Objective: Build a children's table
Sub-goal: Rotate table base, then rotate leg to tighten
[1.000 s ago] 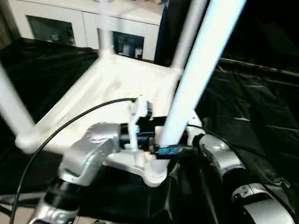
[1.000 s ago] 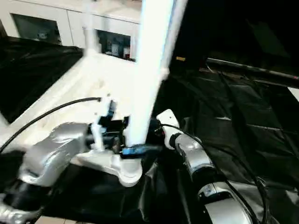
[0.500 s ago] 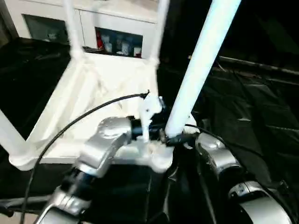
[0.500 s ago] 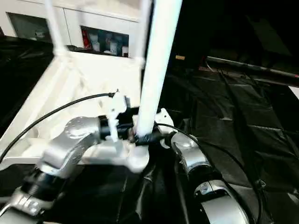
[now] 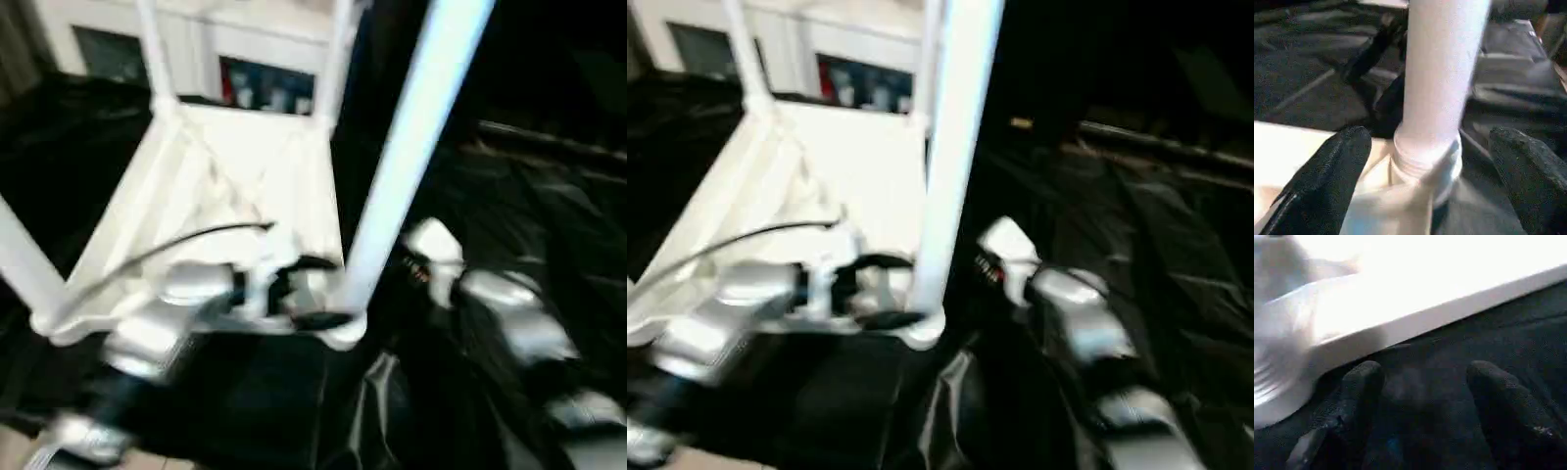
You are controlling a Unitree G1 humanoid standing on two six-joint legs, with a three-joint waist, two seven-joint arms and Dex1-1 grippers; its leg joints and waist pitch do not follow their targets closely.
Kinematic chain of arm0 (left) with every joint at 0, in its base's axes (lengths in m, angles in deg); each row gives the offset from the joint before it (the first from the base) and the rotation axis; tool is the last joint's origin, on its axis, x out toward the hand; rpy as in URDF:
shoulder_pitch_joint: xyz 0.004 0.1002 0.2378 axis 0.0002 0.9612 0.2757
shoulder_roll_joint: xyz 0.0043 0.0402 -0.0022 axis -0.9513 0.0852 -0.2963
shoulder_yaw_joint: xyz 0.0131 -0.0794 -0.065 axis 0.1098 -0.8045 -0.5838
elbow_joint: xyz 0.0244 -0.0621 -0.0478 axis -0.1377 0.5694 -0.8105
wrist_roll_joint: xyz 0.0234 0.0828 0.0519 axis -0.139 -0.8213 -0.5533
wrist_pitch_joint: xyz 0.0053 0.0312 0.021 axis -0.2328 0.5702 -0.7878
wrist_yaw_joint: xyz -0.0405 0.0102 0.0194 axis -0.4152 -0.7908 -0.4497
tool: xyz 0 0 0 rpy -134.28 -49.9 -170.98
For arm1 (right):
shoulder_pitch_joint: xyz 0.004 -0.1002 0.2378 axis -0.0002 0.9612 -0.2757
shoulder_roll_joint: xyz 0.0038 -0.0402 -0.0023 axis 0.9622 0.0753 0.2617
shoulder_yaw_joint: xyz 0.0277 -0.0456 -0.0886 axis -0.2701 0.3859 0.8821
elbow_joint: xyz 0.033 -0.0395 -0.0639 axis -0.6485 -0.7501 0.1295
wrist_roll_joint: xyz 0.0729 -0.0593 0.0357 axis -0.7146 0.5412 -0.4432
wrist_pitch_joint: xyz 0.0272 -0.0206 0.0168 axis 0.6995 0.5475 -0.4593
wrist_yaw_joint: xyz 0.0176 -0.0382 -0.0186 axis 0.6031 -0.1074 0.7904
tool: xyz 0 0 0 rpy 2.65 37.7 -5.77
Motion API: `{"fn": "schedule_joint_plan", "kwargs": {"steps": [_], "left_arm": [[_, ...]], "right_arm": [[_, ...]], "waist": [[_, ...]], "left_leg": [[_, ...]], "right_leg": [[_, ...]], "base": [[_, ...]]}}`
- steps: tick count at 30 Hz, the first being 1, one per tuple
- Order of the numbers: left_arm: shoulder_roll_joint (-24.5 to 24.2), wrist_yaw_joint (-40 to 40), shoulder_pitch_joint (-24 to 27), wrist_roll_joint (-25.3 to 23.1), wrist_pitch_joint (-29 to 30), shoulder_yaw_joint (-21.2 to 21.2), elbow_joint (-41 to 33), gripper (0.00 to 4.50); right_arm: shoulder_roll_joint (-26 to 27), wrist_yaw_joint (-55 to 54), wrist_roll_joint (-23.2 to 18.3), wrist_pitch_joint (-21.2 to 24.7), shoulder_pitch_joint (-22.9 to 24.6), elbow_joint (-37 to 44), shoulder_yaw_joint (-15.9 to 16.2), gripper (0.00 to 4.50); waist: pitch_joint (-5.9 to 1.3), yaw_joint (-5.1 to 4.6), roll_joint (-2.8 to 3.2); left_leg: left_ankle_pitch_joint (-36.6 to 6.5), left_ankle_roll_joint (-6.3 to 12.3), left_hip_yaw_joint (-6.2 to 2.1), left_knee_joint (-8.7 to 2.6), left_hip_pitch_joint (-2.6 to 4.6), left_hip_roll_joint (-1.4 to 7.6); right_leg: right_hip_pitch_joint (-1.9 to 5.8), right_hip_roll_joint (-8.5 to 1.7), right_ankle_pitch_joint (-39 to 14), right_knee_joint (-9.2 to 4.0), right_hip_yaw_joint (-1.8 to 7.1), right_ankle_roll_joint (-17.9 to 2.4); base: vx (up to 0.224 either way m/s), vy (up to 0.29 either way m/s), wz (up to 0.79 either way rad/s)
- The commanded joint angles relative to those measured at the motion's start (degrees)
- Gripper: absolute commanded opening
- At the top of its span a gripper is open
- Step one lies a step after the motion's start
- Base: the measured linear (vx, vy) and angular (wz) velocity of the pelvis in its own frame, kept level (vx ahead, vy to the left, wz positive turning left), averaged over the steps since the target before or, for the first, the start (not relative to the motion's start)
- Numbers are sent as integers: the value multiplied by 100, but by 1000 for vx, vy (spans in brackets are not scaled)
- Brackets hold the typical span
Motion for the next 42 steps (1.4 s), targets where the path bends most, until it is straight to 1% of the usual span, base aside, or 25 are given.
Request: {"fn": "schedule_joint_plan", "kwargs": {"steps": [1, 2, 3, 4, 5, 6, 9, 10, 11, 12, 13, 14, 15, 18, 20, 21, 24, 27, 28, 32, 33, 34, 38, 39, 42], "left_arm": [[-142, -214, -108, -178, 19, 146, 157, 417], [-266, -310, -201, -349, -97, 203, 369, 417], [-299, -331, -240, -415, -164, 224, 454, 408], [-333, -373, -277, -470, -207, 259, 521, 405], [-357, -404, -301, -504, -208, 280, 551, 389], [-385, -445, -328, -552, -219, 313, 590, 380], [-425, -494, -369, -624, -240, 366, 649, 373], [-499, -522, -437, -792, -308, 465, 783, 359], [-514, -509, -468, -868, -368, 496, 856, 347], [-517, -497, -490, -923, -429, 519, 907, 341], [-517, -493, -498, -941, -450, 526, 925, 341], [-510, -492, -516, -983, -508, 535, 974, 315], [-438, -498, -547, -998, -533, 533, 1041, 306], [-407, -521, -590, -1053, -554, 560, 1115, 297], [-415, -536, -644, -1136, -614, 607, 1220, 272], [-409, -518, -687, -1194, -662, 612, 1331, 263], [-364, -520, -694, -1211, -691, 573, 1404, 254], [-332, -565, -693, -1224, -712, 566, 1448, 227], [-328, -589, -698, -1234, -721, 577, 1477, 212], [-337, -644, -736, -1273, -746, 618, 1590, 191], [-338, -650, -737, -1282, -758, 622, 1602, 169], [-344, -684, -739, -1304, -765, 634, 1632, 159], [-347, -721, -731, -1317, -765, 627, 1651, 149], [-351, -731, -731, -1322, -765, 630, 1657, 132], [-376, -768, -728, -1349, -740, 654, 1658, 116]], "right_arm": [[-307, 381, -117, 158, 176, 450, 89, 307], [-532, 612, -155, 229, 352, 759, 160, 307], [-608, 691, -170, 256, 414, 869, 183, 307], [-668, 733, -188, 303, 470, 980, 191, 307], [-715, 763, -209, 375, 523, 1097, 184, 307], [-767, 800, -232, 470, 593, 1255, 164, 307], [-823, 843, -254, 560, 665, 1419, 144, 307], [-895, 859, -251, 719, 760, 1676, 115, 307], [-933, 836, -248, 786, 796, 1783, 114, 307], [-960, 823, -248, 831, 820, 1858, 117, 307], [-969, 819, -248, 846, 828, 1884, 118, 307], [-993, 812, -252, 887, 850, 1949, 121, 307], [-996, 787, -274, 980, 890, 2074, 114, 307], [-989, 789, -300, 1075, 920, 2186, 113, 307], [-980, 820, -357, 1202, 951, 2296, 123, 307], [-987, 842, -402, 1304, 993, 2408, 145, 307], [-1017, 862, -432, 1373, 1056, 2501, 169, 307], [-1021, 860, -442, 1412, 1091, 2546, 168, 307], [-1022, 857, -440, 1433, 1100, 2564, 163, 307], [-1039, 841, -433, 1472, 1098, 2571, 147, 307], [-1040, 837, -434, 1479, 1100, 2577, 146, 307], [-1045, 823, -436, 1494, 1110, 2582, 147, 307], [-1038, 789, -443, 1523, 1117, 2604, 174, 307], [-1028, 781, -439, 1526, 1112, 2604, 184, 307], [-1008, 765, -429, 1510, 1102, 2588, 192, 307]], "waist": [[-338, 27, 115], [-333, 30, 93], [-332, 60, 100], [-324, 57, 96], [-335, 75, 91], [-330, 76, 109], [-337, 84, 89], [-329, 90, 97], [-323, 98, 143], [-332, 106, 111], [-329, 119, 123], [-330, 125, 120], [-341, 126, 131], [-356, 131, 129], [-354, 137, 149], [-358, 138, 135], [-363, 147, 137], [-365, 144, 130], [-362, 145, 149], [-357, 144, 155], [-354, 141, 148], [-354, 144, 153], [-350, 142, 152], [-348, 142, 152], [-353, 142, 160]], "left_leg": [[-1566, 143, 22, -417, 34, 94], [-1612, 144, 25, -419, 36, 90], [-1720, 143, 32, -405, 84, 103], [-1795, 112, 12, -423, 45, 89], [-1800, 71, 5, -427, 50, 98], [-1810, 55, -3, -431, 50, 99], [-1847, 24, -11, -428, 42, 104], [-1841, 20, -8, -430, 48, 101], [-1858, 17, -13, -432, 57, 97], [-1864, 14, -10, -426, 59, 100], [-1865, 2, -14, -432, 52, 98], [-1862, 2, -16, -432, 56, 98], [-1840, -11, -15, -427, 59, 98], [-1750, -23, -19, -427, 46, 108], [-1752, -15, -15, -424, 52, 103], [-1693, 0, -13, -421, 45, 101], [-1635, -9, -14, -418, 41, 106], [-1631, 1, -10, -413, 37, 101], [-1646, -5, -12, -416, 40, 103], [-1712, -19, -11, -416, 48, 100], [-1724, -22, -15, -419, 40, 98], [-1742, -29, -19, -421, 43, 100], [-1801, -39, -22, -426, 47, 103], [-1829, -42, -24, -425, 49, 102], [-1826, -46, -27, -424, 54, 104]], "right_leg": [[291, -230, -1602, -403, 191, -1009], [296, -226, -1709, -433, 192, -948], [250, -237, -1839, -442, 204, -900], [279, -233, -2016, -453, 196, -847], [273, -253, -2089, -462, 194, -824], [274, -258, -2103, -458, 196, -829], [272, -275, -2182, -459, 193, -833], [263, -265, -2195, -474, 194, -822], [258, -258, -2203, -476, 198, -809], [266, -261, -2204, -476, 197, -772], [271, -264, -2238, -481, 194, -747], [268, -263, -2254, -487, 192, -734], [267, -266, -2195, -476, 194, -762], [279, -265, -1877, -437, 190, -873], [280, -261, -1788, -427, 190, -922], [294, -262, -1690, -419, 192, -935], [303, -279, -1642, -411, 193, -944], [307, -279, -1651, -415, 189, -967], [301, -280, -1691, -419, 191, -957], [292, -278, -1827, -436, 189, -916], [299, -280, -1874, -440, 189, -899], [295, -281, -1890, -442, 189, -899], [295, -287, -1983, -450, 187, -879], [292, -288, -2035, -455, 186, -871], [290, -291, -2053, -457, 187, -859]], "base": [[0, 0, 0], [0, 0, 0], [0, 0, 0], [0, 0, 0], [0, 0, 0], [0, 0, 0], [0, 0, 0], [0, 0, 0], [0, 0, 0], [0, 0, 0], [0, 0, 0], [0, 0, 0], [0, 0, 0], [0, 0, 0], [0, 0, 0], [0, 0, 0], [0, 0, 0], [0, 0, 0], [0, 0, 0], [0, 0, 0], [0, 0, 0], [0, 0, 0], [0, 0, 0], [0, 0, 0], [0, 0, 0]]}}
